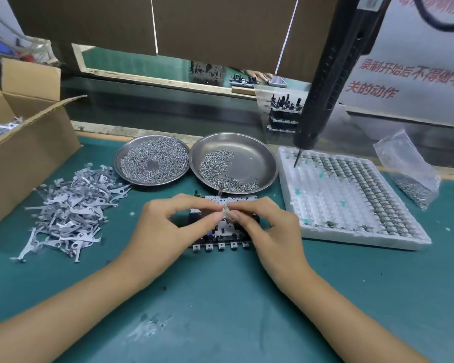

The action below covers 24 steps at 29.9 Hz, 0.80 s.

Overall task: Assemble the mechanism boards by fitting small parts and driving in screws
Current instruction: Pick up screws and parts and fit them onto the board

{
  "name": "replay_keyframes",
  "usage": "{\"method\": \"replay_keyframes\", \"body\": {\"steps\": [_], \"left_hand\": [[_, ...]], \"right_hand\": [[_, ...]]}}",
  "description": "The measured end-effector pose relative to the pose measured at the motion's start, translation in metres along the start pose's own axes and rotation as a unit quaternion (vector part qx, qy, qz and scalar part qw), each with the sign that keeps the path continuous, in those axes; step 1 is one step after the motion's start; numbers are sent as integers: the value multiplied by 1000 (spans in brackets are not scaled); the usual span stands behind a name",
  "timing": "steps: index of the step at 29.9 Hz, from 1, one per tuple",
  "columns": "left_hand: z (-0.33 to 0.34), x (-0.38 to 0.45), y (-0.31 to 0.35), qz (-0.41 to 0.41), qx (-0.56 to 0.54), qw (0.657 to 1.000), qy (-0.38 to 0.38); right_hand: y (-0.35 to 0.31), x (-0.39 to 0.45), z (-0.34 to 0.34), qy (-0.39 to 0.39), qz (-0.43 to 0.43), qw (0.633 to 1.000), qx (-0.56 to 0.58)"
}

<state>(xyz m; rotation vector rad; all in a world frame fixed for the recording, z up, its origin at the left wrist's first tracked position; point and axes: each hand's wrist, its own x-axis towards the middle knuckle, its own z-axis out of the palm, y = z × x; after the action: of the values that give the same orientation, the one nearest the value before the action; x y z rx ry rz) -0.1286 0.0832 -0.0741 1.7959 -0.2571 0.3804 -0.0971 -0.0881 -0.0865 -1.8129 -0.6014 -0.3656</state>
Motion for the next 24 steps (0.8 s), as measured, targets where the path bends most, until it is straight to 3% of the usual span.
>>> {"method": "replay_keyframes", "body": {"steps": [14,24], "left_hand": [[3,-2,-1,-66,53,996,-5],[1,0,-4,-84,66,994,-7]], "right_hand": [[1,2,-7,-42,69,995,-54],[-1,2,-18,-81,8,994,-76]]}}
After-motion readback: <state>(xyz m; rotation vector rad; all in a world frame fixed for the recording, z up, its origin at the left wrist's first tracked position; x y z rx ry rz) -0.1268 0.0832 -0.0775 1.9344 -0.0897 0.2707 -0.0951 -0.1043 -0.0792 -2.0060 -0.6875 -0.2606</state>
